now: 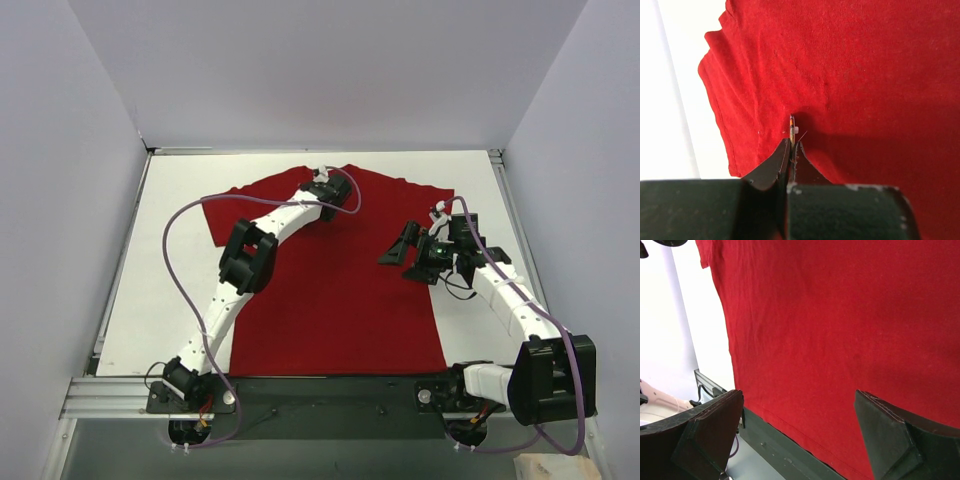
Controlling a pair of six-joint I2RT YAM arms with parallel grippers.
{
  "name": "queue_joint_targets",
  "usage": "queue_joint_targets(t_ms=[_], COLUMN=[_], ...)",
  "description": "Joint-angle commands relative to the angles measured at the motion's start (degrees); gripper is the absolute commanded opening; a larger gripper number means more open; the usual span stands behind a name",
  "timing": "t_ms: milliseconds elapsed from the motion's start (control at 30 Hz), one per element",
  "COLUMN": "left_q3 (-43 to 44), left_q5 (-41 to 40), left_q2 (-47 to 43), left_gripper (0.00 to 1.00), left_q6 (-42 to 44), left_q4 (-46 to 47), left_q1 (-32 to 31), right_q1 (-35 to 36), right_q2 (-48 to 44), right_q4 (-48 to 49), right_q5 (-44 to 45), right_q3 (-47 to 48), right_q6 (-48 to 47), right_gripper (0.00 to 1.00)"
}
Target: Pin the brooch onto the clothing
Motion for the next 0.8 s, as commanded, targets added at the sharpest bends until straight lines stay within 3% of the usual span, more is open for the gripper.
queue_joint_targets(t_ms=[0,400,767], left_q3=[2.8,4.6,-4.2], left_q5=[1.6,7.6,17.7], left_q2=[3.2,1.4,-12.0], left_gripper=[0.0,0.0,0.0], left_q6=[-4.1,-5.8,-5.5], left_q4=[-4.9,-4.3,6.4], left_q1=[-0.9,-3.7,-2.9], right_q1=[-0.4,-0.5,-0.5], right_q2=[0.1,-0.9,-1.5], right_q4=[-1.0,-1.5,-1.4], right_q5=[-0.6,-0.3,-0.2], right_q3=[0.9,0.2,0.0], right_q6=[-0.6,-0.4,-0.4], right_gripper=[1.0,1.0,1.0])
